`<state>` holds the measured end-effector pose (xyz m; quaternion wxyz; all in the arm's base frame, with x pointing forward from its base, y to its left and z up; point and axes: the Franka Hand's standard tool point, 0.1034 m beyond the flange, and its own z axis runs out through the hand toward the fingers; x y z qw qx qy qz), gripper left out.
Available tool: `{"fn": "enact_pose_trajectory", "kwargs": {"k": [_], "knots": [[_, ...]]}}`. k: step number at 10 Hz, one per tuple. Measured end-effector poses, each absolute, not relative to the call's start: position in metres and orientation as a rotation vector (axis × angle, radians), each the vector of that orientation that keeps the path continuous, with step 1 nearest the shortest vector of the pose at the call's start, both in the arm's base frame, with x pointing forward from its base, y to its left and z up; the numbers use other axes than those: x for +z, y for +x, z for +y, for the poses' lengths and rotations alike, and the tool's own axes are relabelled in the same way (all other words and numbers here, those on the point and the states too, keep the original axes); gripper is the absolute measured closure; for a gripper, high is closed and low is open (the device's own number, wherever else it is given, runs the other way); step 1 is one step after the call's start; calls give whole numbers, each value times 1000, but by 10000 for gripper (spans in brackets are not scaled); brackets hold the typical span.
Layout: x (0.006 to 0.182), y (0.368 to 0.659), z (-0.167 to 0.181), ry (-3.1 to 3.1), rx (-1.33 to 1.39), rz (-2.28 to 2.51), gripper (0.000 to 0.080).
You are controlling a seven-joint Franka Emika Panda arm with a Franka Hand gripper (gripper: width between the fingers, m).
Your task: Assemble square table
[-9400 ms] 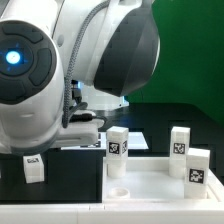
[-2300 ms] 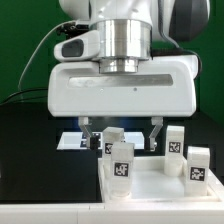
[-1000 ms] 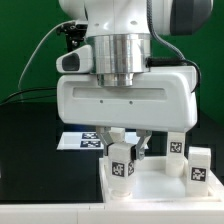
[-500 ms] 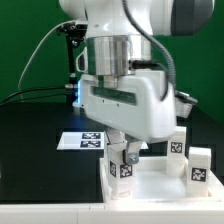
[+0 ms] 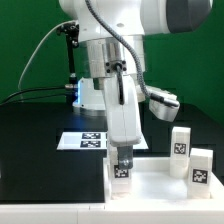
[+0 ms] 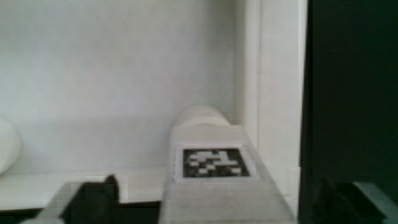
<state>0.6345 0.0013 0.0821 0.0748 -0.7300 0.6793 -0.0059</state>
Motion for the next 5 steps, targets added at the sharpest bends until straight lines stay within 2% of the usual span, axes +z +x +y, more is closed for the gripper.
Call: {"fn": "enact_pose_trajectory", "kwargs": {"k": [1, 3, 5], "knots": [[83, 636, 5, -2365, -52, 1835, 187], [85, 639, 12, -2649, -105, 1380, 156], [84, 638, 10, -2724, -115, 1245, 151]]}}
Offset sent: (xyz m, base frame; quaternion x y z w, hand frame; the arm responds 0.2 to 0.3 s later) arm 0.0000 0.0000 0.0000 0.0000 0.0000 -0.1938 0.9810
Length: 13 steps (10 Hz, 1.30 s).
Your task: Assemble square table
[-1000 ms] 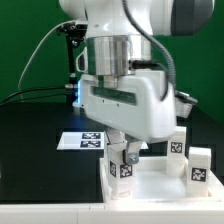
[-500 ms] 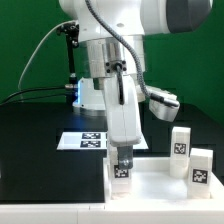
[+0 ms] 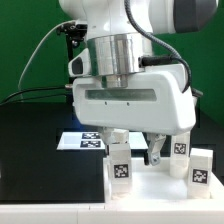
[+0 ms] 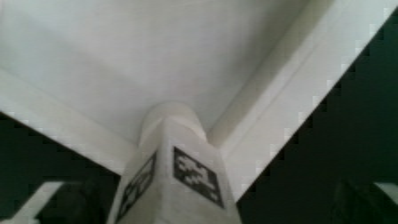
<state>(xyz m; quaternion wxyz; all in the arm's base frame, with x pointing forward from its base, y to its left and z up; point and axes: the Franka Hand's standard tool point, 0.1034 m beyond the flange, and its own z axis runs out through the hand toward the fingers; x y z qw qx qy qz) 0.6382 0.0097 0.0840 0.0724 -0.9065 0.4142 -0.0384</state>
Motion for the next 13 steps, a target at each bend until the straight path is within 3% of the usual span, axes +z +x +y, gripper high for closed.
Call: {"fn": "enact_pose_trajectory", "kwargs": {"k": [4, 7, 9, 13], "knots": [[83, 636, 2, -2952, -119, 595, 151], [82, 636, 1, -2946, -121, 634, 176], [82, 636, 1, -2914, -113, 753, 489], [80, 631, 0, -2550, -62, 1575, 506]]}}
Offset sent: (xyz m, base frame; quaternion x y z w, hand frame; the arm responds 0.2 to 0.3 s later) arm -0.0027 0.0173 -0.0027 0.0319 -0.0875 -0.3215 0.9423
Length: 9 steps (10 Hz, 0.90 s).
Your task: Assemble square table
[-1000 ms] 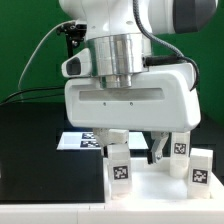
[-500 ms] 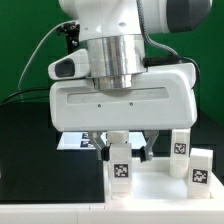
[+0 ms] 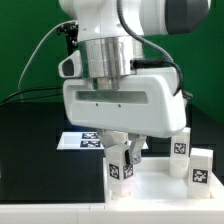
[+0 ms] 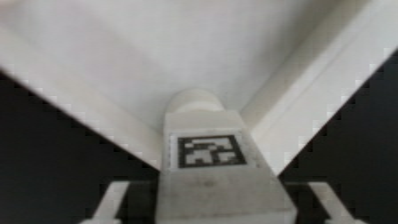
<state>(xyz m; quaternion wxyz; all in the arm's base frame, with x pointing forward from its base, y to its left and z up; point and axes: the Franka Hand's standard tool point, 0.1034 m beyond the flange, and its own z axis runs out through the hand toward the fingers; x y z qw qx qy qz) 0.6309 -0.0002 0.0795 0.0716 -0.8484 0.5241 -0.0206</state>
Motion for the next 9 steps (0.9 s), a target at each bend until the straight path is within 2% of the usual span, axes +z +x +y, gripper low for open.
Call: {"fn": "enact_pose_trajectory", "kwargs": {"k": [1, 3, 6, 7, 8, 9], "knots": [[79, 630, 1, -2356, -27, 1825, 510], [79, 631, 3, -2153, 19, 2026, 511], [79, 631, 2, -2251, 8, 1922, 511], [81, 633, -2, -2410, -10, 1715, 410], [83, 635, -3, -2543, -23, 1505, 271], [83, 633, 0, -2669, -2, 1297, 188]]}}
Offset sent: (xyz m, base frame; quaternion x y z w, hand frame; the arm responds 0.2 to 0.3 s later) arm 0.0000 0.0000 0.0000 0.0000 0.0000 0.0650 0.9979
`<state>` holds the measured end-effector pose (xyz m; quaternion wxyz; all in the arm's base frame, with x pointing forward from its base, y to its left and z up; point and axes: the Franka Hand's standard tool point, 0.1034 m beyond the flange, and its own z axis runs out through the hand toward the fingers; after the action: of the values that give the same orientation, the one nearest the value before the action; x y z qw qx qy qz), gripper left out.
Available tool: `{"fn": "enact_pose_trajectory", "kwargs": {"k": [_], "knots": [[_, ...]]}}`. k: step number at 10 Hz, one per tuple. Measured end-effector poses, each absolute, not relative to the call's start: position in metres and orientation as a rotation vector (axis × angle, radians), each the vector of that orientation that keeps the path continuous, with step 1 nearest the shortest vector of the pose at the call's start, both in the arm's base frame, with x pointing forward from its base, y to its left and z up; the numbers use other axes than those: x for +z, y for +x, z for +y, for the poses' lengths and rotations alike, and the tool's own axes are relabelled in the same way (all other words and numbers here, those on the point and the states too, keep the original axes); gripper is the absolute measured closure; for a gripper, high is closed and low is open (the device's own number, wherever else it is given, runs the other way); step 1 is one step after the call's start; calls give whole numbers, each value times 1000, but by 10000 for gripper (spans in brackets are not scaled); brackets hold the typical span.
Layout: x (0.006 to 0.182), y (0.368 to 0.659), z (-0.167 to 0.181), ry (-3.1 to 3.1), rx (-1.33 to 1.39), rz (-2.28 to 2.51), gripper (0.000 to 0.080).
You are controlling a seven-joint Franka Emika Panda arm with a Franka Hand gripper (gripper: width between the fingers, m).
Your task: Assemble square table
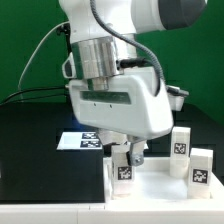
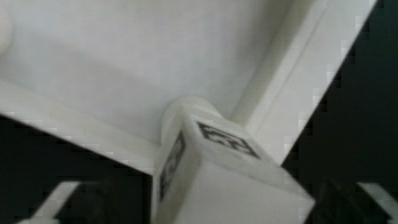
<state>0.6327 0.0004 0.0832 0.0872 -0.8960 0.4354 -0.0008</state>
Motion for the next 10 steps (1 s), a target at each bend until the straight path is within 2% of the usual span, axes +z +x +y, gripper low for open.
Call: {"fn": "enact_pose_trajectory", "kwargs": {"k": [3, 6, 8, 9, 10], "knots": [[83, 633, -2, -2783, -31, 1052, 151], [86, 640, -1, -3037, -146, 234, 150], [82, 640, 3, -3045, -151, 195, 150], [82, 640, 3, -3045, -150, 196, 284], [82, 640, 3, -3033, -147, 290, 284]]}}
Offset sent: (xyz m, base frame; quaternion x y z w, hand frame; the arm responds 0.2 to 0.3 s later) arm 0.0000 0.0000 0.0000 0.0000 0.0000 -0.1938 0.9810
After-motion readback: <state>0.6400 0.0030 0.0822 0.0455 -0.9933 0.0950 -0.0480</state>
